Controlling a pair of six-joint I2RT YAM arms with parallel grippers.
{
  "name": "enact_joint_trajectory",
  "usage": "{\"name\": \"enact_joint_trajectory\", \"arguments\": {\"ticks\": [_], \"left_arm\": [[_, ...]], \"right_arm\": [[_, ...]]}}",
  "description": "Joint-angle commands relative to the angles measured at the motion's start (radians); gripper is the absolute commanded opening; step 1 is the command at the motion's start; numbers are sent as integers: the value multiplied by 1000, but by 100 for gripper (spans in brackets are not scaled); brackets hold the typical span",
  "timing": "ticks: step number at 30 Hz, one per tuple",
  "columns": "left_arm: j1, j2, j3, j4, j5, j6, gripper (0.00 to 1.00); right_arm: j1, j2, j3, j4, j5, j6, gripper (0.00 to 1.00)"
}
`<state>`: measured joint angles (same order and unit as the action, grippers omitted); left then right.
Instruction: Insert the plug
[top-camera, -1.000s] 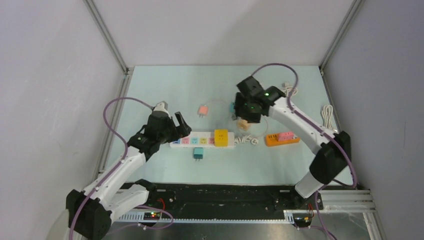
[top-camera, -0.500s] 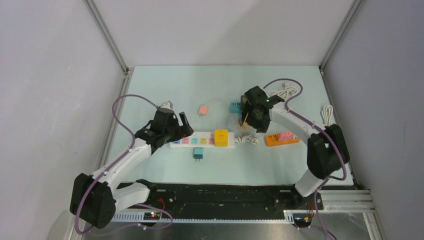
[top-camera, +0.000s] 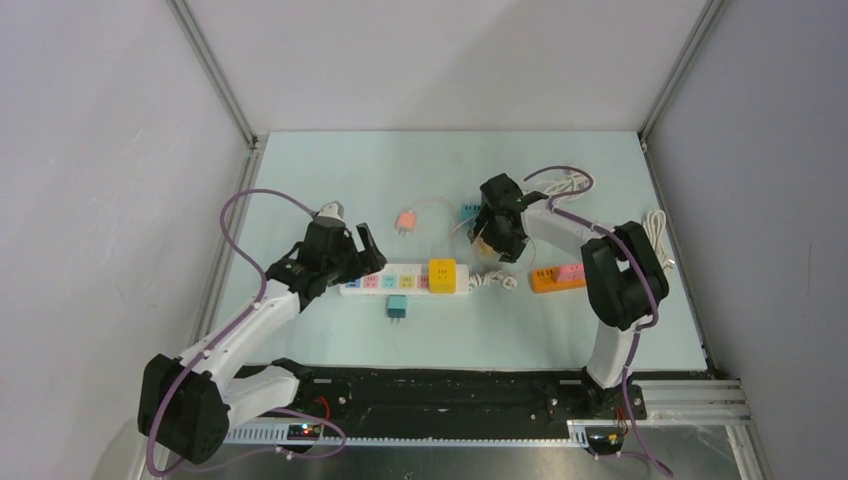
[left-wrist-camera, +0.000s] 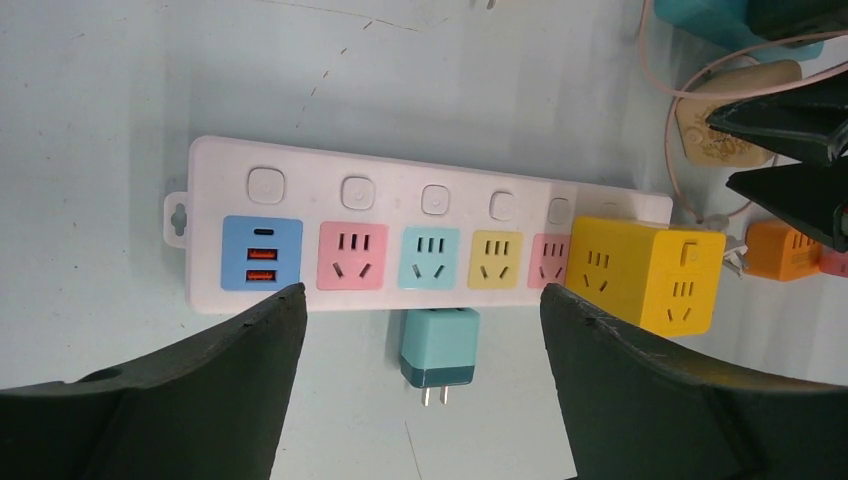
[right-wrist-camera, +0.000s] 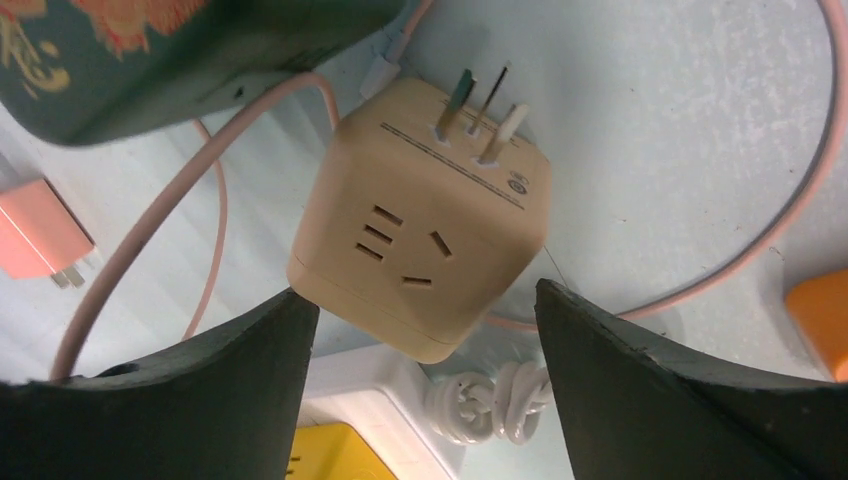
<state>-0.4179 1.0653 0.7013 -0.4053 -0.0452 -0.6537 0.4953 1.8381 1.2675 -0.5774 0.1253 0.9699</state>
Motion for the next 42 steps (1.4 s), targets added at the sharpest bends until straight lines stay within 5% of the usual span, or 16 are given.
{"name": "enact_joint_trajectory", "arguments": {"ticks": [1, 6, 16, 22, 24, 28, 30, 42], "left_arm": [[-7, -22, -7, 22, 1, 17, 90], [-6, -26, -13, 23, 0, 19, 91], [-6, -26, -24, 22, -4, 26, 91], [-5, -43, -29, 24, -7, 20, 91], [-6, -58, -24, 23, -6, 22, 91], [-16, -112, -13, 23, -21, 35, 91], [-23, -141, -10, 24, -27, 38, 91], [-148, -285, 31, 27, -22, 64, 91]], "right_arm": [[-6, 38, 82, -19, 82, 37, 86], [-4, 93, 181, -142, 140, 61, 99], [-13, 171, 286, -276, 173, 145, 95], [-7, 171, 263, -282, 167, 151, 76], [-7, 157, 245, -274, 160, 148, 52], [-3, 98, 220, -257, 153, 129, 24], [-2, 52, 204, -240, 141, 104, 17], [-14, -326, 106, -235, -97, -83, 16]]}}
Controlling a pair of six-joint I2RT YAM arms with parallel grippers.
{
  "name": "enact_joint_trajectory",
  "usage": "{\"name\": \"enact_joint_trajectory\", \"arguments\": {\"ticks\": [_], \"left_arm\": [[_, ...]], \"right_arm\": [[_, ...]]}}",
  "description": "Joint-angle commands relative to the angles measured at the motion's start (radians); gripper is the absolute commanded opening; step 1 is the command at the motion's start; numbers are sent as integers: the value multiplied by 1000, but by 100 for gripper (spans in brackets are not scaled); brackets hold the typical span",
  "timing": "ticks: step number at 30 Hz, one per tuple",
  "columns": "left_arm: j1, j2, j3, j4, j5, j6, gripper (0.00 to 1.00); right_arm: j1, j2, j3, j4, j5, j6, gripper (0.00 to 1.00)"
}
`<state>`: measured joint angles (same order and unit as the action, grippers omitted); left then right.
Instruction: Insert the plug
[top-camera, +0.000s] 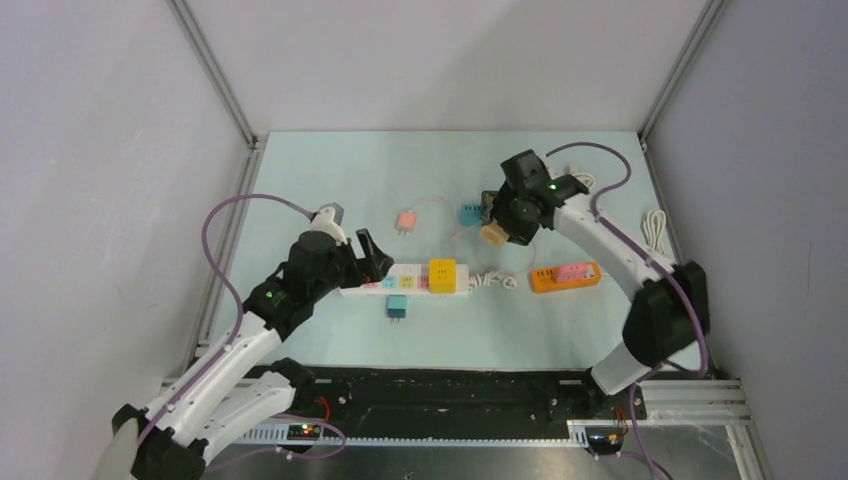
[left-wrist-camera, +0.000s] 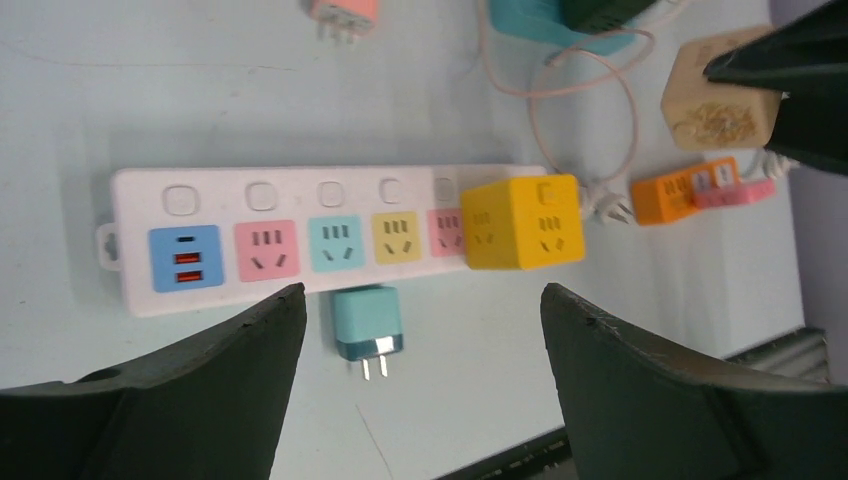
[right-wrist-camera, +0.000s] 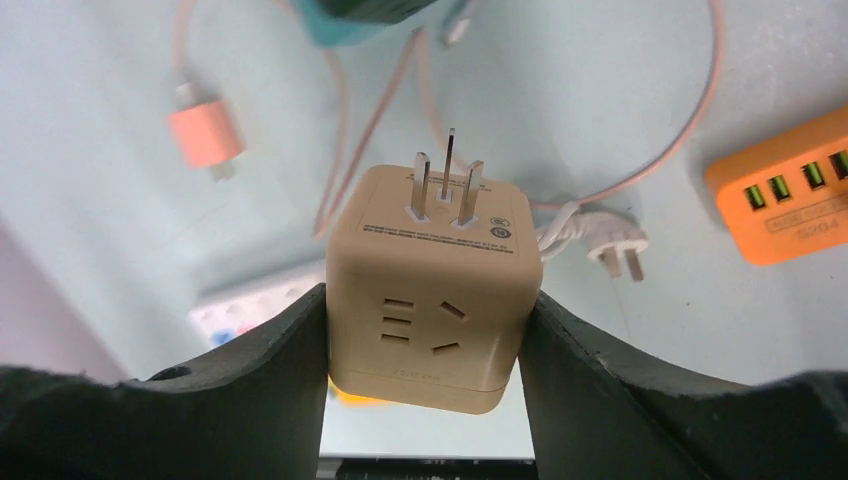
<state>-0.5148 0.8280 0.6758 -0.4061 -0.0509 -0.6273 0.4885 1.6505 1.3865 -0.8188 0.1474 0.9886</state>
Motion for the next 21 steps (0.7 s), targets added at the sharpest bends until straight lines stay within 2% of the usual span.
{"name": "enact_joint_trajectory", "arguments": {"ticks": [1, 6, 11, 15, 21], "left_arm": [[-72, -55, 61, 33, -20, 45, 91], [-181, -103, 85, 62, -11, 104, 91], [-255, -121, 134, 72, 38, 130, 91], [-283, -128, 161, 73, 31, 76, 92], [-346, -83, 197, 73, -39, -18, 94]], "right_arm": [[-8, -176, -22, 16, -192, -143, 16], [-1, -260, -67, 58, -479, -242, 17], [23, -330, -141, 179, -754, -185, 17], [42, -380, -184, 293, -797, -49, 17], [87, -434, -257, 459, -693, 199, 19]]}}
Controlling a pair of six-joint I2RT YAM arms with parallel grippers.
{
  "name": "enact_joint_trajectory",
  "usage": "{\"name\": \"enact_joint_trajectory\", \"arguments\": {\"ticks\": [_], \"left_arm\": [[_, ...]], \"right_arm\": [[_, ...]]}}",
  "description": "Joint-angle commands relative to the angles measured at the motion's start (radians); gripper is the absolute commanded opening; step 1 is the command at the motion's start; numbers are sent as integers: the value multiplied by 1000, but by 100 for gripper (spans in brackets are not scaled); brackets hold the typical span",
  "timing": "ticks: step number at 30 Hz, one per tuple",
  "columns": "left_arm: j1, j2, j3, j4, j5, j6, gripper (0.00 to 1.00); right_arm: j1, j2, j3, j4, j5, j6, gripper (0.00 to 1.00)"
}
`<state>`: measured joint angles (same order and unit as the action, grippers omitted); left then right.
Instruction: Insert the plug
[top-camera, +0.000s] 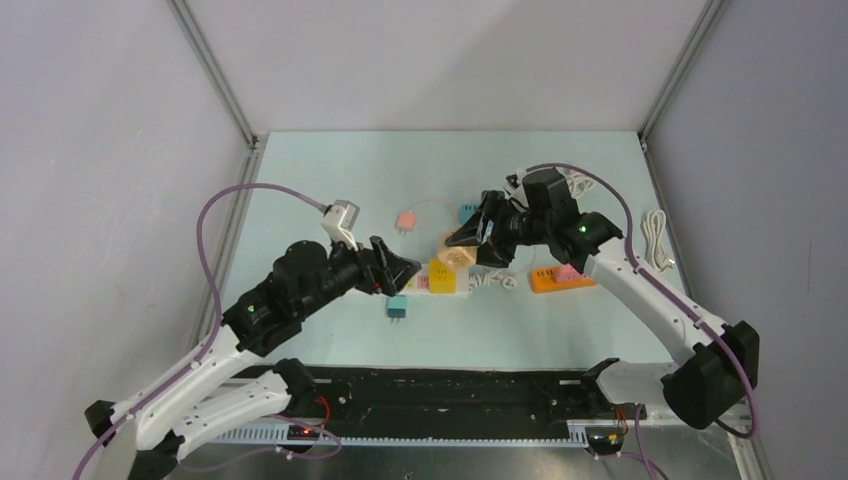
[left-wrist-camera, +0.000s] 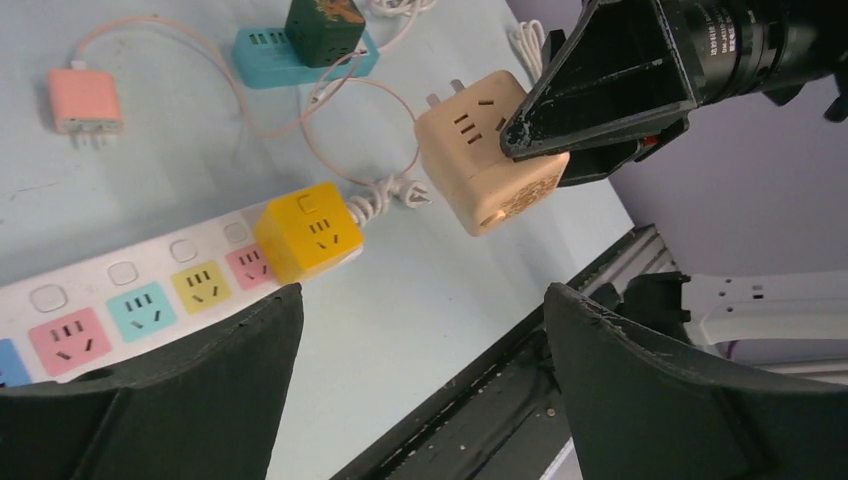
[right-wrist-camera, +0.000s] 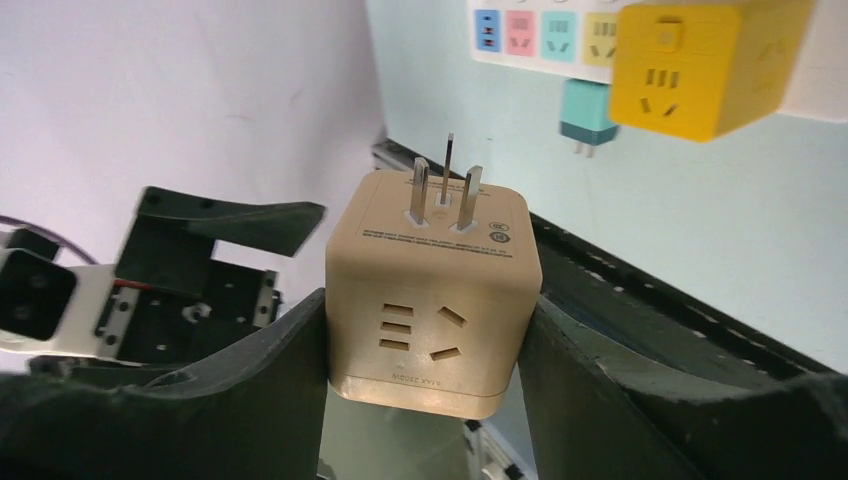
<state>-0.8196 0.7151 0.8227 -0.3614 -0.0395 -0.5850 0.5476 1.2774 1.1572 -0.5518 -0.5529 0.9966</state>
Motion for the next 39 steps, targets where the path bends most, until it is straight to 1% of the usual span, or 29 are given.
{"name": "enact_joint_trajectory", "arguments": {"ticks": [1, 8, 13, 17, 21, 27, 29, 33, 37, 38, 39], "left_arm": [[-63, 38, 59, 29, -67, -66, 94], [-163, 110, 111, 45, -151, -46, 99], [-167, 144, 122, 57, -211, -81, 100], [-168, 204, 142, 74, -237, -86, 100], [-167, 270, 173, 79, -226, -93, 100], [-168, 327, 196, 80, -293, -177, 100], [-168, 337, 197, 80, -309, -185, 98], [-167, 338, 190, 84, -337, -206, 91], [-167, 341, 189, 85, -332, -205, 78], [-167, 341, 187, 84, -328, -204, 71], [-168, 341, 188, 85, -328, -201, 68]], "right_arm": [[35, -66, -33, 205, 46, 227, 19], [113, -76, -37, 181, 234, 350, 18], [172, -97, -36, 165, 370, 407, 20], [204, -113, -35, 149, 428, 448, 21], [218, -111, -35, 156, 437, 473, 21], [256, -103, -36, 172, 470, 484, 21], [265, -106, -36, 170, 489, 490, 22], [268, -110, -36, 174, 505, 492, 23], [269, -104, -36, 172, 505, 501, 24], [269, -103, -35, 174, 504, 501, 25], [269, -102, -35, 176, 501, 499, 25]]}}
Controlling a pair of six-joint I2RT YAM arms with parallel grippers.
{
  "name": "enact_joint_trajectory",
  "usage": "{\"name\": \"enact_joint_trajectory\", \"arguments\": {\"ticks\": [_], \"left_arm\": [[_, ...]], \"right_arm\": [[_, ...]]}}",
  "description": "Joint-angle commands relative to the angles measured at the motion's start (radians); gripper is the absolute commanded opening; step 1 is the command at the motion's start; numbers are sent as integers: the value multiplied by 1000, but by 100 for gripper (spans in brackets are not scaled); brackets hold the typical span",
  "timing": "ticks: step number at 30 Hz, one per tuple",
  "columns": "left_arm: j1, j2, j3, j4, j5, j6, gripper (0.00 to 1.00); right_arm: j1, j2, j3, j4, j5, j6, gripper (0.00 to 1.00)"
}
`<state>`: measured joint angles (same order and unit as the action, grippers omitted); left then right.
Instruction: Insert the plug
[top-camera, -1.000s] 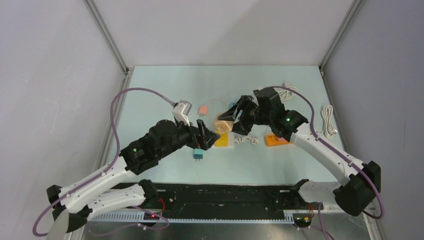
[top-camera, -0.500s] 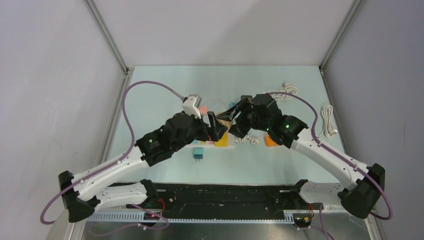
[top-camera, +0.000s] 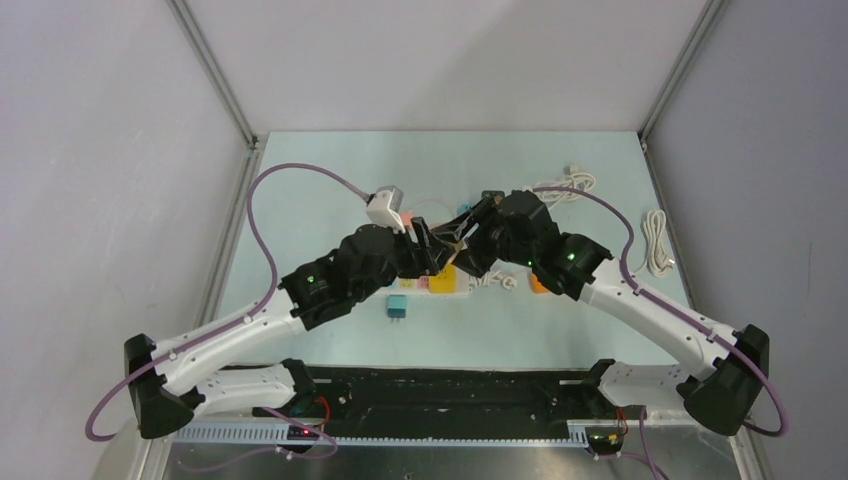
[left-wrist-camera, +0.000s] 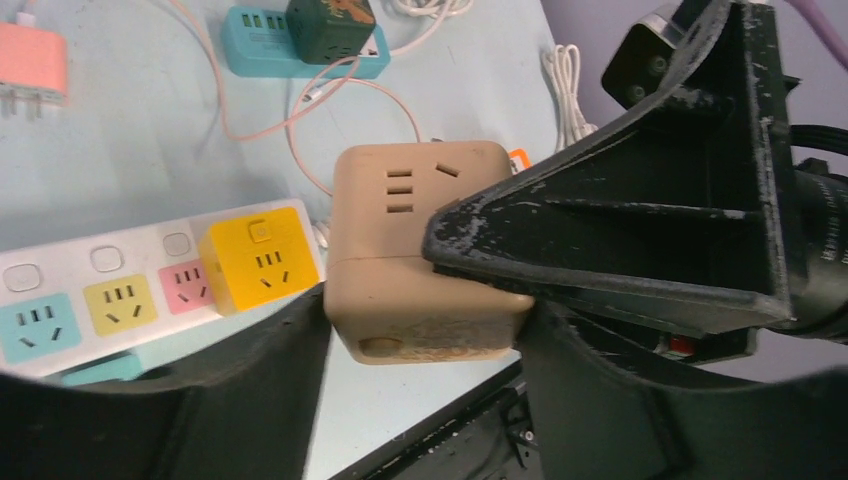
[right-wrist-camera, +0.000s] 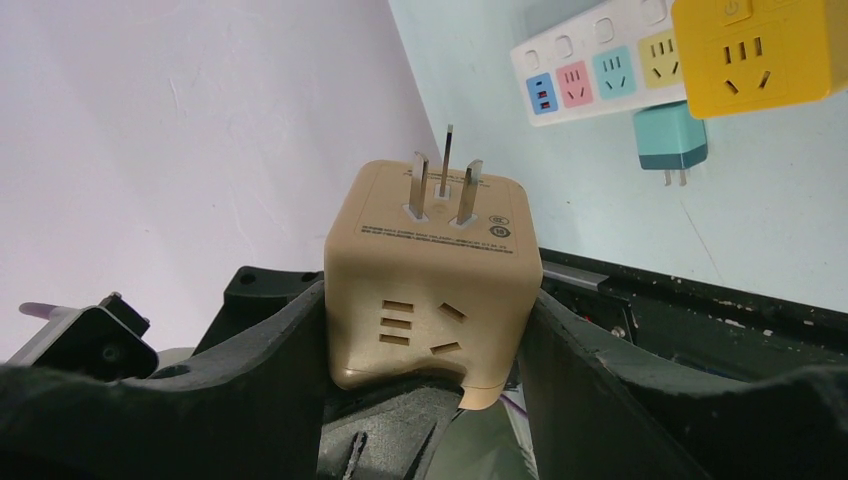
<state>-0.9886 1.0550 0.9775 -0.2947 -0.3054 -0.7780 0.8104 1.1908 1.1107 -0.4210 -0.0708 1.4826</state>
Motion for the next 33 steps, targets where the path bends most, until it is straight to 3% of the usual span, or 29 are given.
{"name": "enact_joint_trajectory", "arguments": {"ticks": [1, 4, 6, 8, 10, 11, 13, 19, 28, 30, 32, 33], "left_arm": [[2, 3, 34, 19, -56, -6, 61], [1, 7, 37, 21, -43, 17, 43], [1, 8, 40, 22, -33, 42, 22], [2, 5, 43, 22, -29, 78, 4], [2, -3, 40, 21, -38, 121, 1], [1, -14, 31, 20, -52, 139, 0], [2, -41, 15, 15, -60, 216, 0], [2, -145, -27, -45, -72, 438, 0], [2, -319, -118, -105, 204, 1017, 0], [4, -351, -131, -146, 321, 1133, 0], [6, -369, -125, -233, 605, 1282, 0], [6, -380, -119, -278, 675, 1340, 0]], "right_arm": [[5, -15, 11, 46, 14, 12, 26], [2, -11, 11, 57, -3, 3, 30], [-3, -8, 11, 56, -18, -2, 36], [-16, -4, 11, 53, -38, -16, 51], [-28, -9, 11, 60, -58, -61, 75], [-31, -17, 11, 66, -63, -99, 92], [-51, -36, 11, 58, -80, -147, 99], [-158, -114, 11, -91, -151, -280, 99], [-295, -337, -58, -223, -144, -472, 99], [-318, -381, -79, -231, -140, -489, 98], [-341, -407, -90, -240, -155, -507, 98], [-348, -415, -91, -244, -163, -517, 98]]}}
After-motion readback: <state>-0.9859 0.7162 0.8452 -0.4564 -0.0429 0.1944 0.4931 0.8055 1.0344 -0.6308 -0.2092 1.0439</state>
